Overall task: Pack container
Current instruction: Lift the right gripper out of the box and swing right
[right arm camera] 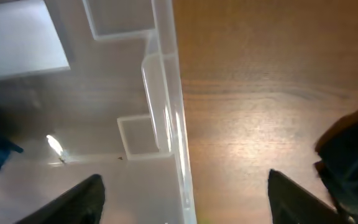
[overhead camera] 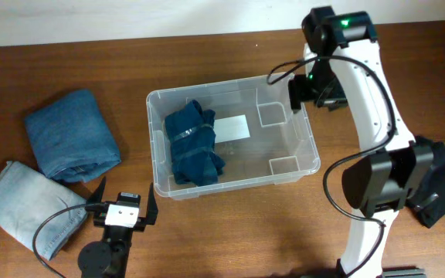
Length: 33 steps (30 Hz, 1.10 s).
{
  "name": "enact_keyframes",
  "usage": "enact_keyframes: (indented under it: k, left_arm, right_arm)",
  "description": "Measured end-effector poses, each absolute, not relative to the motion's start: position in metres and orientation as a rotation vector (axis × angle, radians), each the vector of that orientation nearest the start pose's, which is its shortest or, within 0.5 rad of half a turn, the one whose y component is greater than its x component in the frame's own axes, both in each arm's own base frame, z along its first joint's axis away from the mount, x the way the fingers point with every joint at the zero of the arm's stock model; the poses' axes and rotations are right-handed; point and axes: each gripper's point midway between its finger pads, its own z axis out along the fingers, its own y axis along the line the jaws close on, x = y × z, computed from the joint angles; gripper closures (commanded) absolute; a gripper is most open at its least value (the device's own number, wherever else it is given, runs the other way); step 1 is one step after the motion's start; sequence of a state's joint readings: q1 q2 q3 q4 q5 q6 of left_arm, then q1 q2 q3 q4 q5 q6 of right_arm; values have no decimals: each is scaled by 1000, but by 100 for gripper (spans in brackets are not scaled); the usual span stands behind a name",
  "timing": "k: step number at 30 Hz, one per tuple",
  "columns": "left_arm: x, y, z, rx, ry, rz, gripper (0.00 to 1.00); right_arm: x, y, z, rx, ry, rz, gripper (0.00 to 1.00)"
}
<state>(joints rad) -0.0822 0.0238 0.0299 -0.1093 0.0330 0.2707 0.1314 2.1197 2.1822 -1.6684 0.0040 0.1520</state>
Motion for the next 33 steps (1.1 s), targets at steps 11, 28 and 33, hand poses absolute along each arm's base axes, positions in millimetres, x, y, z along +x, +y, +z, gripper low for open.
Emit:
enact_keyframes:
  k: [11,28,33]
  left_arm:
    - [244,-26,156,318,1645,115,1]
    - [244,-26,156,318,1645,115,1]
    - [244,-26,156,319,1645,115,1]
  right_arm:
    - [371,48,129,0,3279,-36,71]
    - [357,48,130,-2,3335,-37,96]
    - [352,47,131,-1,3357,-43,96]
